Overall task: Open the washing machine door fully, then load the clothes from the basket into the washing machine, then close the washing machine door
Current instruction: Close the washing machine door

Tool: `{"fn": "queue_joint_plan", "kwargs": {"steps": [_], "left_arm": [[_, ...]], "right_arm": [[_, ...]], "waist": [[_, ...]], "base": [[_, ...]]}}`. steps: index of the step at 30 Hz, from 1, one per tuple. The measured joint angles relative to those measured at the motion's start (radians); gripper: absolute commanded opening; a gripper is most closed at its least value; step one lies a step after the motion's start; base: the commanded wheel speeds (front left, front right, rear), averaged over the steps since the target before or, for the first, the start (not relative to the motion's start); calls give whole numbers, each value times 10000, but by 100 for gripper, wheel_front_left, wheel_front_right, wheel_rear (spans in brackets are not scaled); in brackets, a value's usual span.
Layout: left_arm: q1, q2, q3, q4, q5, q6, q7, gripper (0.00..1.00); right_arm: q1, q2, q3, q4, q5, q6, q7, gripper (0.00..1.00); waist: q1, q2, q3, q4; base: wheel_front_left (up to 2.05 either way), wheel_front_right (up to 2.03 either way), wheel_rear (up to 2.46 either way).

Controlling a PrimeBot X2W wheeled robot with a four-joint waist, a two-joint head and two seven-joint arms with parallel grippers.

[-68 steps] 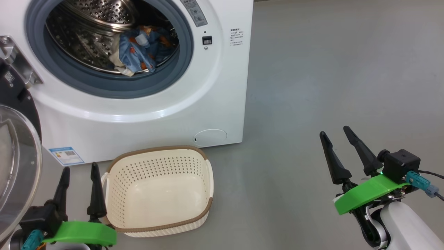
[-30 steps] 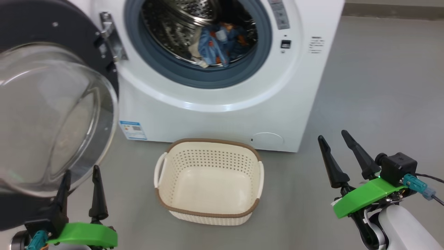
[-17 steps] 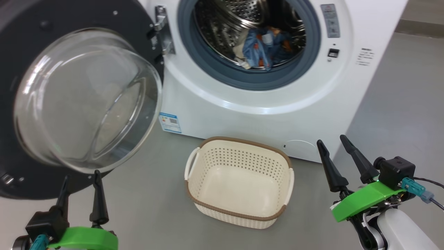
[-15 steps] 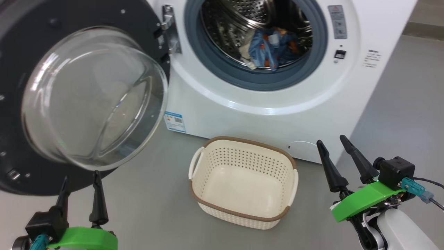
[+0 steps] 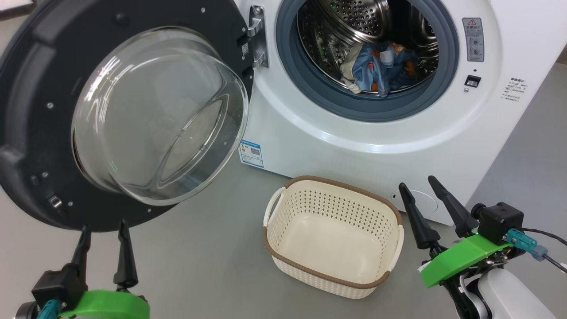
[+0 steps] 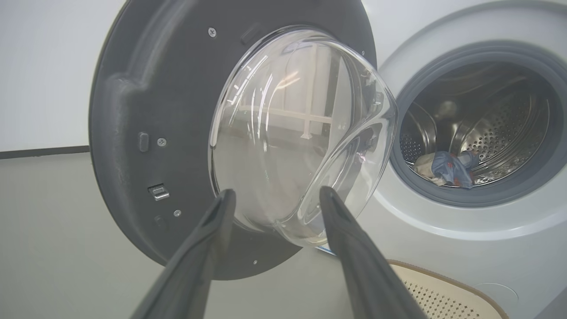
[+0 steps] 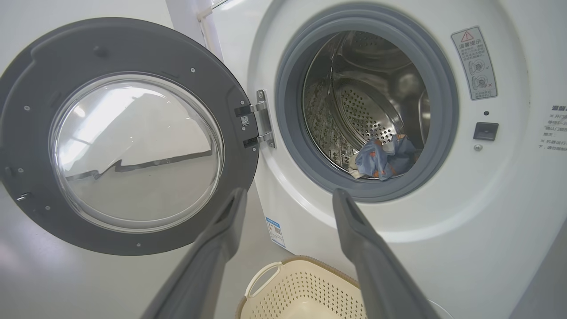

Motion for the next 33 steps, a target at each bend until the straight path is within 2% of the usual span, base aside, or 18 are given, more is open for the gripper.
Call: {"fn": "queue_joint_plan", "kwargs": {"steps": [28,29,30,31,33], "left_arm": [[2,36,-61,27,-92,12,0,100],[2,36,-61,27,-100,12,0,75],[2,36,-61,25,-102,12,0,30],[2,36,-61,17,-102,12,0,0],[9,36,-52,-75,-111,12,0,0]], "right_arm": [[1,-81,163,65,86,0,0,100],[1,-81,161,65,86,0,0,100],[1,-81,157,65,86,0,0,100],[1,-81,155,63,86,0,0,100],[1,-82,142,61,86,0,0,100]], "waist": [[0,0,-72,-30],[-1,0,-62,-21],[0,0,-55,-11],[0,0,-51,0],[0,0,-45,23]], "base": [[0,0,0],[0,0,0],[0,0,0],[0,0,0],[0,0,0]]}}
